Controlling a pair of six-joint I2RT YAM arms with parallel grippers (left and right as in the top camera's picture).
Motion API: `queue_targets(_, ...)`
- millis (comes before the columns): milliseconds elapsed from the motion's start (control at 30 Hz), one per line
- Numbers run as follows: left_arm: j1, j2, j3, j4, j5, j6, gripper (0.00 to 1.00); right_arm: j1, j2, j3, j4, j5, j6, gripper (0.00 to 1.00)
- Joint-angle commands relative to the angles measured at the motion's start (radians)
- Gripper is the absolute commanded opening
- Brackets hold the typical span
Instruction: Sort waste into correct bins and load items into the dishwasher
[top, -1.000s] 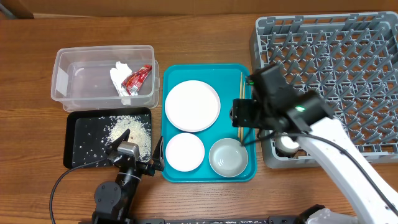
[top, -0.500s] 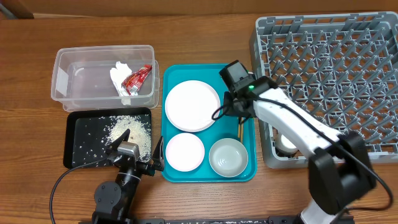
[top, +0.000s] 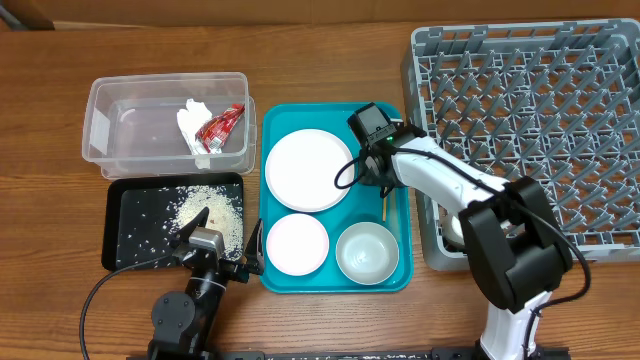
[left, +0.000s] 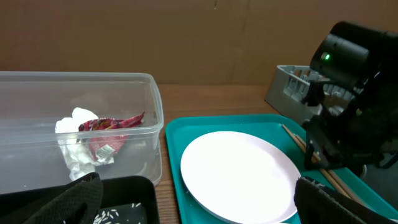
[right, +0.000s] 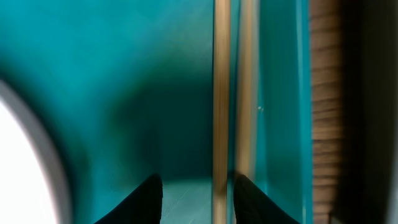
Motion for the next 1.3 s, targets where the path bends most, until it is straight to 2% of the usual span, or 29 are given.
queue_targets(0, 0.005, -0.009, -0.004, 0.0, 0.014, -0.007, 1.0, -0.002, 0.024, 0.0, 0.0, -0.004, -0.001, 0.34)
queue_targets(67, 0.005, -0.009, -0.004, 0.0, 0.014, -0.007, 1.0, 0.0, 0.024, 0.0, -0.003, -0.023, -0.002, 0.2)
queue_targets(200, 0.005, -0.009, -0.004, 0.0, 0.014, -0.007, 1.0, -0.001, 0.013, 0.008, -0.019, -0.025, -0.02, 0.04)
queue_targets(367, 0.005, -0.009, -0.004, 0.0, 0.014, -0.007, 1.0, -0.001, -0.058, 0.064, -0.095, -0.021, -0.028, 0.04)
queue_targets(533, 0.005, -0.009, -0.004, 0.0, 0.014, -0.007, 1.0, -0.003, -0.221, 0.154, -0.161, -0.012, -0.073, 0.04)
queue_targets(633, 0.005, -0.009, -0.004, 0.0, 0.014, -0.007, 1.0, -0.025, -0.316, 0.167, -0.166, 0.059, -0.1, 0.04)
queue_targets(733, 0.005, -0.009, -0.004, 0.0, 0.014, -0.007, 1.0, -0.066, -0.362, 0.167, -0.161, 0.146, -0.188, 0.04)
queue_targets(800, 0.005, -0.009, -0.004, 0.0, 0.014, -0.007, 1.0, -0.101, -0.362, 0.165, -0.156, 0.166, -0.277, 0.04)
queue_targets(933, 0.005, -0.009, -0.004, 0.0, 0.014, -0.007, 1.0, -0.192, -0.327, 0.149, -0.117, 0.16, -0.364, 0.04)
queue_targets(1067, 0.005, -0.009, -0.004, 0.0, 0.014, -0.007, 1.0, -0.255, -0.262, 0.149, -0.118, -0.01, -0.486, 0.04)
queue_targets(1267, 0.005, -0.009, -0.004, 0.0, 0.014, -0.007, 1.0, -0.264, -0.182, 0.149, -0.162, -0.015, -0.507, 0.04)
